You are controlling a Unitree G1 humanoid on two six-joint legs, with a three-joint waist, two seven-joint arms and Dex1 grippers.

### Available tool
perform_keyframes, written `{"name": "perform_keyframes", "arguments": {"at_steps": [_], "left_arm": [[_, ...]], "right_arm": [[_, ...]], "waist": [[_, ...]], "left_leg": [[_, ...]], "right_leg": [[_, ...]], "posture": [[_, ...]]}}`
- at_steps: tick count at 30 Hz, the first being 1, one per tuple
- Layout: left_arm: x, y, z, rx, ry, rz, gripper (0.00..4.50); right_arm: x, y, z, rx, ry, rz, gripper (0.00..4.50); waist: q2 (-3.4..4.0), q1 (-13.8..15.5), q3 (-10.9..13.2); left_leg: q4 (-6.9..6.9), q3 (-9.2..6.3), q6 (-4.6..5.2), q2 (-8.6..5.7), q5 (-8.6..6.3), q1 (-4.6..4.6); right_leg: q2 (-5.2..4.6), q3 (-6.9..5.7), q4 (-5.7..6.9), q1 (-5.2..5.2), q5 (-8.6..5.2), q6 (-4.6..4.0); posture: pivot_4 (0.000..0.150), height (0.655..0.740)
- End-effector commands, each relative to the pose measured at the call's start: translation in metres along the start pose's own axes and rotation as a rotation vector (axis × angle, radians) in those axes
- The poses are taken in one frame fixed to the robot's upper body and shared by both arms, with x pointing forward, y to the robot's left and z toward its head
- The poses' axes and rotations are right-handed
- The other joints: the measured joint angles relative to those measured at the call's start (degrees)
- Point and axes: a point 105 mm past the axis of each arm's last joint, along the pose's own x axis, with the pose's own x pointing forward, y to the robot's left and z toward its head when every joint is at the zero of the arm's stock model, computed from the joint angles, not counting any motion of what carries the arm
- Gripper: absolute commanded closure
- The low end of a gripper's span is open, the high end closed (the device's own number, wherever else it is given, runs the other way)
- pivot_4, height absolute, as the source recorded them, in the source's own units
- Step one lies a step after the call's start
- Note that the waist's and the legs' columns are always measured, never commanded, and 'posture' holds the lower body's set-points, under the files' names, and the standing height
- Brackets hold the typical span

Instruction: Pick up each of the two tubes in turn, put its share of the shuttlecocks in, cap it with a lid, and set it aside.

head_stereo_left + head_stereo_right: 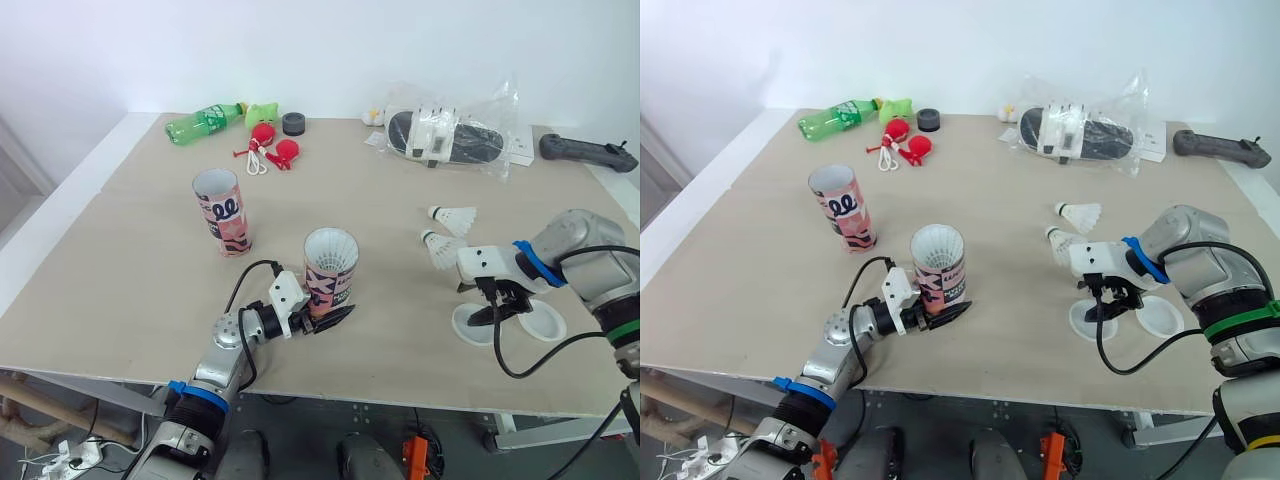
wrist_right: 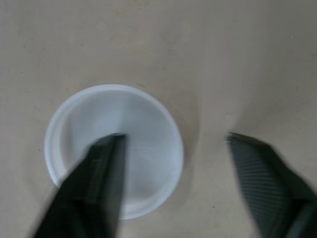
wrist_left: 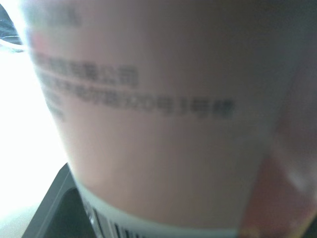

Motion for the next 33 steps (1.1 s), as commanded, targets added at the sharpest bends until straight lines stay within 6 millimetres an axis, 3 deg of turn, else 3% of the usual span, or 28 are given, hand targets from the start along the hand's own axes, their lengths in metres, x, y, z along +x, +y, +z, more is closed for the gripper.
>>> {"name": "perform_keyframes", "arguments": {"at_steps": [1,3,5,9,13,19,24,28,33], "left_arm": [[-0.002,-0.007,-0.016,-0.074,0.04,-0.002,1.38],[-0.003,-0.007,-0.017,-0.08,0.044,-0.004,1.38],[-0.003,-0.008,-0.017,-0.084,0.048,-0.007,1.38],[-0.003,-0.008,-0.019,-0.09,0.055,-0.01,1.38],[-0.002,-0.008,-0.021,-0.096,0.067,-0.019,1.38],[-0.002,-0.007,-0.024,-0.108,0.092,-0.025,1.38],[-0.001,-0.008,-0.028,-0.104,0.107,-0.034,1.38],[0.001,-0.007,-0.028,-0.104,0.107,-0.041,1.38],[0.002,-0.007,-0.028,-0.104,0.109,-0.044,1.38]], "right_arm": [[0.009,0.008,-0.006,0.002,0.019,0.075,2.88],[0.009,0.009,-0.007,-0.001,0.021,0.077,4.1],[0.008,0.009,-0.008,-0.002,0.023,0.078,4.41],[0.004,0.01,-0.004,-0.014,0.002,0.077,4.41],[-0.013,0.008,0.015,-0.065,-0.057,0.054,4.41],[-0.063,0.004,0.083,-0.183,-0.273,-0.009,4.41],[-0.141,-0.004,0.186,-0.424,-0.589,-0.124,4.41],[-0.152,-0.004,0.216,-0.497,-0.637,-0.119,4.41],[-0.151,-0.002,0.238,-0.553,-0.642,-0.092,4.41]], "waist": [[-0.12,-0.08,-0.08],[-0.13,-0.08,-0.1],[-0.12,-0.01,-0.11],[-0.09,0.03,-0.14],[0.01,0.07,-0.15],[0.73,-0.1,-0.03],[1.07,-0.41,-0.12],[0.39,0.21,-0.29],[0.43,0.34,-0.25]], "left_leg": [[0.0,0.0,0.0,0.0,0.0,0.02],[0.04,0.01,0.0,0.0,0.0,0.05],[0.04,0.0,0.0,0.0,0.0,0.04],[-0.04,-0.02,0.0,0.0,0.0,0.06],[-0.08,-0.02,0.0,-0.01,0.0,0.05],[-0.07,0.07,0.0,-0.06,0.0,0.03],[-0.09,0.12,0.0,-0.05,0.0,-0.03],[-0.13,-0.22,-0.01,-0.02,0.0,-0.04],[-0.11,-0.18,-0.11,-0.14,-0.06,-0.27]], "right_leg": [[0.0,0.0,0.0,0.02,0.0,0.0],[0.0,0.02,0.0,0.04,0.03,-0.02],[0.0,0.01,0.0,0.05,0.03,-0.02],[0.0,-0.01,0.0,0.05,0.02,0.04],[0.0,0.0,0.0,0.04,0.01,0.04],[-0.01,0.2,0.0,-0.08,0.01,0.03],[-0.01,0.27,0.01,-0.22,-0.03,-0.07],[0.02,-0.16,-0.02,-0.34,-0.1,-0.11],[-0.25,-0.25,-0.18,-0.14,-0.1,-0.07]], "posture": [[0.15,0.74],[0.15,0.74],[0.15,0.74],[0.15,0.74],[0.15,0.74],[0.15,0.74],[0.15,0.74],[0.15,0.74],[0.15,0.74]]}}
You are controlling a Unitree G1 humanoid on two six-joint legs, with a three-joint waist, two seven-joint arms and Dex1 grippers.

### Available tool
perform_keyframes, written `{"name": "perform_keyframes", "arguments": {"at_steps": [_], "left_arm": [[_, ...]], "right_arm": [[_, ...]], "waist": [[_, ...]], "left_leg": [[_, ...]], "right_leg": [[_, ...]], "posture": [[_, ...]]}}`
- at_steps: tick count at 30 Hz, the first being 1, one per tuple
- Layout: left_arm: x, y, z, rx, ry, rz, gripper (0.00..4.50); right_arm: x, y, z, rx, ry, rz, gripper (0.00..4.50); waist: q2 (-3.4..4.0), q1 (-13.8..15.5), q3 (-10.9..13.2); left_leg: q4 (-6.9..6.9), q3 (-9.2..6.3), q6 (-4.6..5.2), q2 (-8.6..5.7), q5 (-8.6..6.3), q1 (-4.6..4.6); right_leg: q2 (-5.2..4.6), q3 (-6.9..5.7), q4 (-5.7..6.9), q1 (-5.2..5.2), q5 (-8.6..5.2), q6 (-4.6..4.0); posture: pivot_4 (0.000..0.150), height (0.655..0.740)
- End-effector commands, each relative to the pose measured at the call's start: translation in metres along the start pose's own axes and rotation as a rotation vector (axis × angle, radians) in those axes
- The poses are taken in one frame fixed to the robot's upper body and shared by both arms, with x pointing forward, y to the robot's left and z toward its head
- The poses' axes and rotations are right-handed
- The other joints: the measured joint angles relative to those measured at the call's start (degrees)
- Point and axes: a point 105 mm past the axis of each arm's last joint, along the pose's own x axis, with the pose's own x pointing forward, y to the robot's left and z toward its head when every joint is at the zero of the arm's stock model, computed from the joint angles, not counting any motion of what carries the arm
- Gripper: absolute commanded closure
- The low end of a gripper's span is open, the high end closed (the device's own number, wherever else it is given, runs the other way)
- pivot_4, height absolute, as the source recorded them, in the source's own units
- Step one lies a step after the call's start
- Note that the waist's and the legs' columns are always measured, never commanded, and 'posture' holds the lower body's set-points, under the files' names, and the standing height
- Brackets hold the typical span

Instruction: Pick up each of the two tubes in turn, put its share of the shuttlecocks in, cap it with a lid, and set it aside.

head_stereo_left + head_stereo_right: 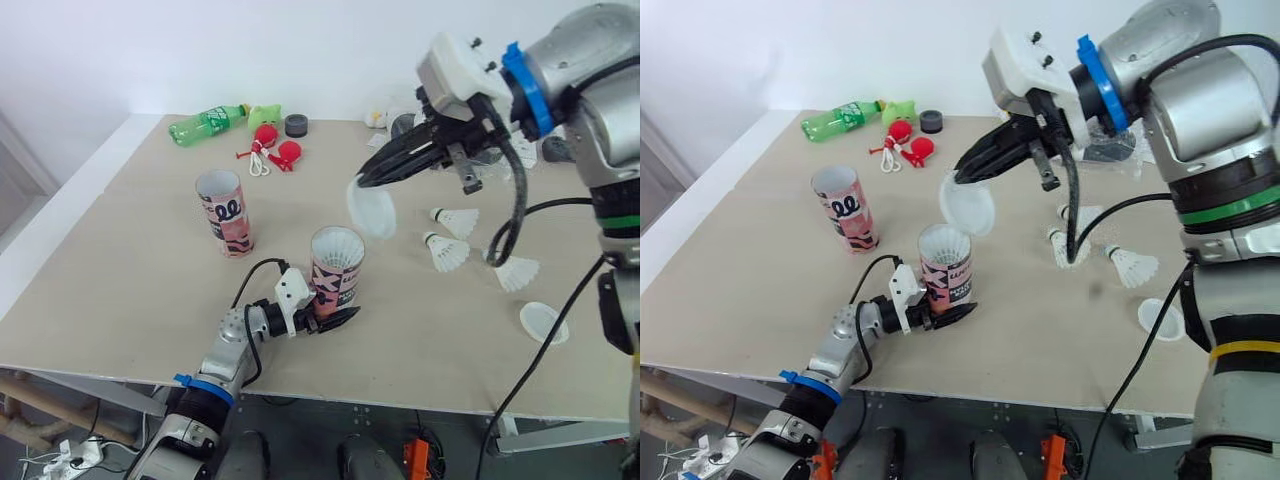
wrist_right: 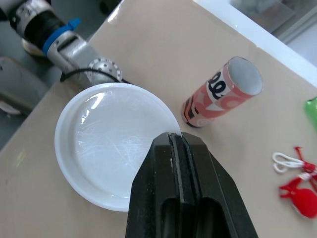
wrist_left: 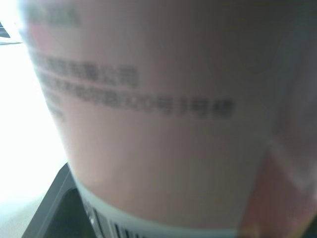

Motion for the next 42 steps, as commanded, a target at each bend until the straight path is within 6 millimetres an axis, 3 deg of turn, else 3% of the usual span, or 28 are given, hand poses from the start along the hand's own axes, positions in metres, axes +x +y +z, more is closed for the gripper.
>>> {"name": "perform_keyframes", "arguments": {"at_steps": [1,5,16,28,42], "left_arm": [[-0.004,-0.005,-0.025,-0.067,0.081,0.001,1.38],[-0.003,-0.005,-0.024,-0.059,0.079,0.003,1.38],[-0.001,-0.006,-0.025,-0.058,0.071,0.012,1.38],[0.001,-0.006,-0.025,-0.06,0.062,0.026,1.38],[0.0,-0.006,-0.026,-0.063,0.066,0.025,1.38]], "right_arm": [[0.003,0.0,0.017,-0.069,0.01,0.055,4.41],[0.022,0.005,0.009,-0.09,0.067,0.128,4.41],[0.043,-0.003,-0.007,-0.154,0.177,0.187,4.41],[0.055,0.002,-0.017,-0.203,0.234,0.248,4.41],[0.058,-0.002,0.002,-0.229,0.161,0.233,4.41]], "waist": [[0.08,-0.03,0.02],[0.09,-0.14,0.01],[0.1,-0.18,0.01],[0.1,-0.16,0.01],[0.1,-0.15,0.01]], "left_leg": [[0.0,0.01,0.0,-0.02,0.0,-0.02],[-0.08,-0.04,0.01,0.02,0.0,0.02],[-0.08,-0.05,0.02,0.01,0.01,0.02],[-0.06,-0.06,0.02,0.0,0.01,0.02],[-0.06,-0.06,0.03,-0.01,0.02,0.02]], "right_leg": [[-0.02,0.0,0.01,-0.02,0.06,0.13],[0.04,-0.05,0.03,-0.04,0.02,0.07],[0.03,-0.06,0.03,-0.03,0.03,0.09],[0.01,-0.06,0.03,0.0,0.03,0.1],[0.01,-0.06,0.02,-0.01,0.02,0.05]], "posture": [[0.15,0.74],[0.15,0.74],[0.15,0.74],[0.15,0.74],[0.15,0.74]]}}
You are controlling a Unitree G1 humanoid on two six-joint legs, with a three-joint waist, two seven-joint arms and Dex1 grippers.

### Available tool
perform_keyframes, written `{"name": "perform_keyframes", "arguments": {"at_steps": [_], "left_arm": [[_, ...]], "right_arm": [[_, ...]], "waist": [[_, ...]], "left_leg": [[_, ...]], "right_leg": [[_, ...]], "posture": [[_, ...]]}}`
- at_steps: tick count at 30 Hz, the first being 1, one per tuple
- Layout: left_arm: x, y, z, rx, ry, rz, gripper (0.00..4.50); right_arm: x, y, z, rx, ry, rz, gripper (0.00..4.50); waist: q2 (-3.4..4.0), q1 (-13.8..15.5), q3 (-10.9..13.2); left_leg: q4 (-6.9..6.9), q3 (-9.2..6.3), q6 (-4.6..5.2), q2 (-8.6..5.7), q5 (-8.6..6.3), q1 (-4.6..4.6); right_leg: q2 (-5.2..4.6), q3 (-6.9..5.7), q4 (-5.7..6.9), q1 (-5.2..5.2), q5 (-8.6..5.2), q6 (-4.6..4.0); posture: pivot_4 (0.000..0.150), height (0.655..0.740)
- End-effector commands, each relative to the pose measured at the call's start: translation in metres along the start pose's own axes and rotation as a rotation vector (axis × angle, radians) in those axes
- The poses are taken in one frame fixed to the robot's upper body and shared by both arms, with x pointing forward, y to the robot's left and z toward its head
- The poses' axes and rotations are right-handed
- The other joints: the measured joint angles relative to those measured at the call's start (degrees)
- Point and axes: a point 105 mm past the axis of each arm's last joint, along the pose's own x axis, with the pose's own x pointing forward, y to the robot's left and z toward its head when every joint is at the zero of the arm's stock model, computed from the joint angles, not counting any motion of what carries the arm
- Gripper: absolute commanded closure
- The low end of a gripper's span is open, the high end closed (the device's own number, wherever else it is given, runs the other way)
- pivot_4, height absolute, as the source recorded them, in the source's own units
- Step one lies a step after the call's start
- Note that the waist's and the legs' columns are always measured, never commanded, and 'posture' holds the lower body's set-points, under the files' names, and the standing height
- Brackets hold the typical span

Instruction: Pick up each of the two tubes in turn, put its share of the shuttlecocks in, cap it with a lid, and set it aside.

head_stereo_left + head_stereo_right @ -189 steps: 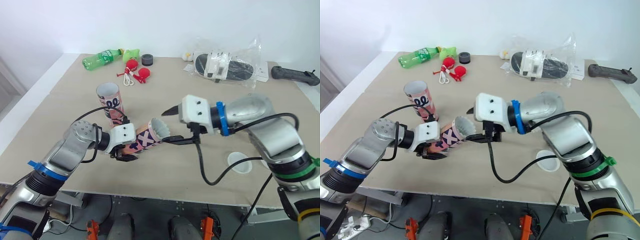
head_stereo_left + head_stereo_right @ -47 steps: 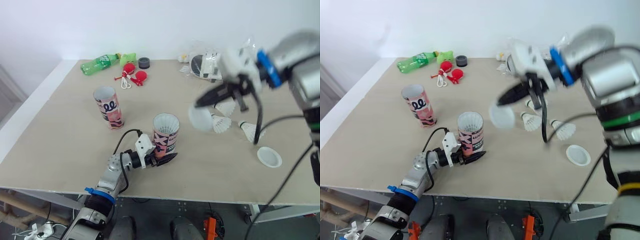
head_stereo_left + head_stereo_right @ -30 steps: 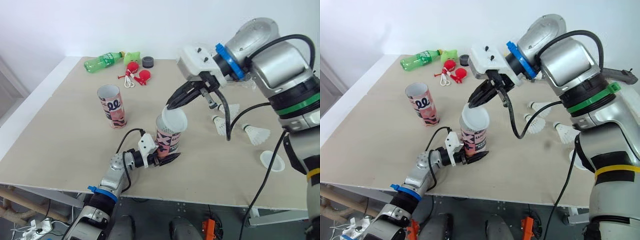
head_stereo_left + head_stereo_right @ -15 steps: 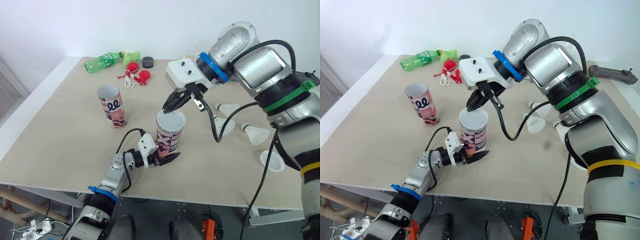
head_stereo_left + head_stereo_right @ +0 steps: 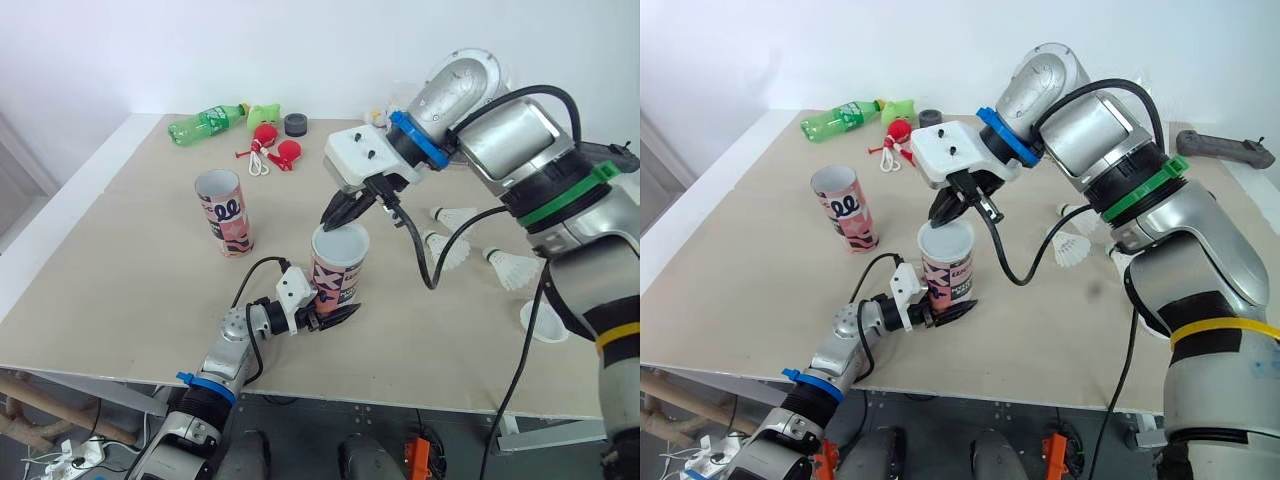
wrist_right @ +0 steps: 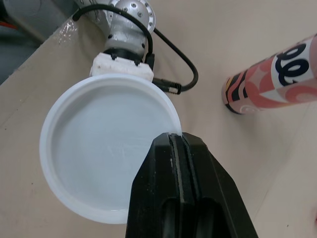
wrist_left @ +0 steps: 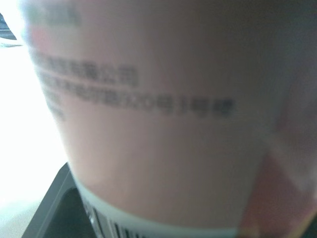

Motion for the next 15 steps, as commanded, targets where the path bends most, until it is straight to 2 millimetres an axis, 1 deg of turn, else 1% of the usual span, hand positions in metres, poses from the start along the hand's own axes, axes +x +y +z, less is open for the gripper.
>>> {"name": "perform_keyframes", "arguments": {"at_steps": [1,6,11,15], "left_arm": [[-0.004,-0.008,-0.025,-0.074,0.074,0.001,1.38],[-0.005,-0.008,-0.026,-0.073,0.076,-0.002,1.38],[-0.005,-0.008,-0.026,-0.07,0.078,-0.006,1.38],[-0.006,-0.009,-0.026,-0.07,0.079,-0.007,1.38]], "right_arm": [[-0.012,-0.003,0.019,-0.052,-0.038,-0.002,4.41],[-0.012,-0.001,0.018,-0.049,-0.037,0.002,4.41],[-0.009,0.002,0.0,-0.043,0.04,0.008,4.41],[-0.008,0.002,-0.006,-0.054,0.071,0.008,4.41]], "waist": [[0.0,0.02,0.0],[0.0,0.01,0.0],[0.0,0.0,0.0],[0.0,0.01,0.0]], "left_leg": [[0.0,0.0,0.0,0.0,0.0,0.0],[-0.01,0.0,0.0,0.0,0.0,0.0],[0.0,0.0,0.0,-0.01,0.0,0.0],[-0.01,0.0,0.0,0.0,0.0,0.0]], "right_leg": [[0.0,0.0,0.0,0.0,0.0,0.01],[-0.01,0.0,0.0,0.0,0.0,0.0],[-0.01,0.0,-0.01,0.0,-0.02,-0.02],[-0.01,-0.01,-0.01,-0.01,-0.09,-0.13]], "posture": [[0.15,0.74],[0.15,0.74],[0.15,0.74],[0.15,0.74]]}}
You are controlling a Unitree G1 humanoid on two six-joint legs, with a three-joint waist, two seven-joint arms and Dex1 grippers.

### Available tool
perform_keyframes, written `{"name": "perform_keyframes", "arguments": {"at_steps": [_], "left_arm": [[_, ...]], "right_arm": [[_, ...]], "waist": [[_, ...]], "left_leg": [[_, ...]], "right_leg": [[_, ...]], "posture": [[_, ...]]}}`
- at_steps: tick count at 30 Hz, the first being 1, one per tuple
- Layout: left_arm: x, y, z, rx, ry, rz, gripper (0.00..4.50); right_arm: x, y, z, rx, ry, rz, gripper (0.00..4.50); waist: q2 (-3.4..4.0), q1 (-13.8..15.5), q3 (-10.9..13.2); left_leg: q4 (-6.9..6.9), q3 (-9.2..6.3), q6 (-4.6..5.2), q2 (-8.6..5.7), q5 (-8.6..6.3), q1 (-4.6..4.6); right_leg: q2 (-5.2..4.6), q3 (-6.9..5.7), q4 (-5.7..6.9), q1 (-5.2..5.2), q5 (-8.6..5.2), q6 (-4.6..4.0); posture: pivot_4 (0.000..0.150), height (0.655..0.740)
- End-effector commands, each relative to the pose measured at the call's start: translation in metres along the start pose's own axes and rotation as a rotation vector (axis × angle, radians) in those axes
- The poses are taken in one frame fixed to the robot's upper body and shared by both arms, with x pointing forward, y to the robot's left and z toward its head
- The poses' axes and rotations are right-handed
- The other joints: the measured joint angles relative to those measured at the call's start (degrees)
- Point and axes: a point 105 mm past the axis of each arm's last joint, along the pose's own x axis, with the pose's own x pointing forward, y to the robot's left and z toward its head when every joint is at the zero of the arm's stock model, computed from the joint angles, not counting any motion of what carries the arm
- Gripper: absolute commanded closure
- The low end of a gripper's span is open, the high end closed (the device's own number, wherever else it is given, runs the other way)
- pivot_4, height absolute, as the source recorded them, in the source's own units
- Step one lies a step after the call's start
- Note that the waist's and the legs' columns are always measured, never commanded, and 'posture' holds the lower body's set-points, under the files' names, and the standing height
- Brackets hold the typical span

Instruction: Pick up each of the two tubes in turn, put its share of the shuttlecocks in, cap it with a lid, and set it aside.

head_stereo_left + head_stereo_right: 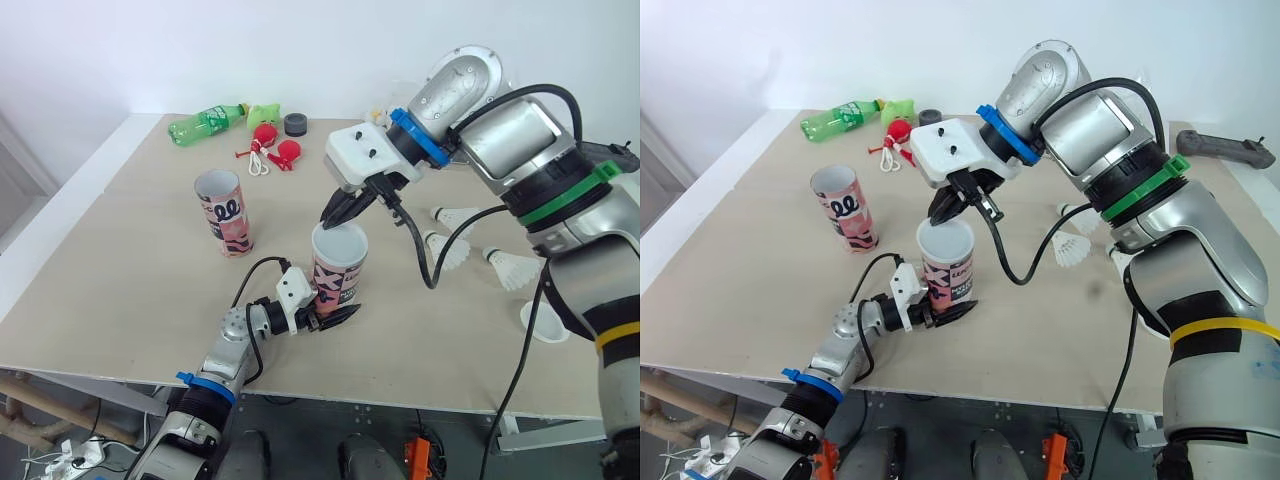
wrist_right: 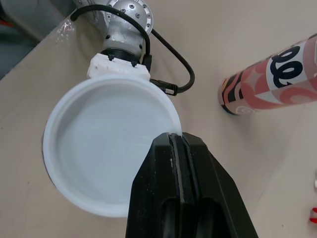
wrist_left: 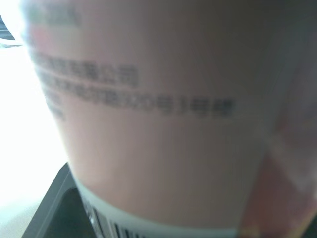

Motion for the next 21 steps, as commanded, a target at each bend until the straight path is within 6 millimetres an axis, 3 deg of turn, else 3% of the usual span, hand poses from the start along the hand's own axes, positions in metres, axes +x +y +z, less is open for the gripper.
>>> {"name": "perform_keyframes", "arguments": {"at_steps": [1,11,21], "left_arm": [[-0.005,-0.009,-0.025,-0.073,0.075,-0.002,1.38],[-0.006,-0.01,-0.025,-0.074,0.076,-0.003,1.38],[-0.006,-0.01,-0.025,-0.08,0.077,-0.001,1.38]], "right_arm": [[-0.005,0.002,-0.003,-0.026,0.032,0.018,4.41],[0.006,0.016,-0.008,-0.049,0.051,0.077,4.41],[0.007,0.016,-0.011,-0.069,0.067,0.073,4.41]], "waist": [[0.0,0.0,0.0],[0.0,0.0,0.0],[0.01,-0.01,-0.01]], "left_leg": [[0.0,0.0,0.0,0.0,0.0,0.0],[-0.02,0.0,0.0,-0.03,0.0,0.0],[-0.08,0.0,0.0,-0.04,0.0,0.02]], "right_leg": [[0.0,0.0,0.0,0.0,0.0,0.0],[-0.03,0.0,0.0,0.02,-0.04,0.04],[-0.04,0.0,0.0,0.02,-0.07,0.09]], "posture": [[0.15,0.74],[0.15,0.74],[0.15,0.74]]}}
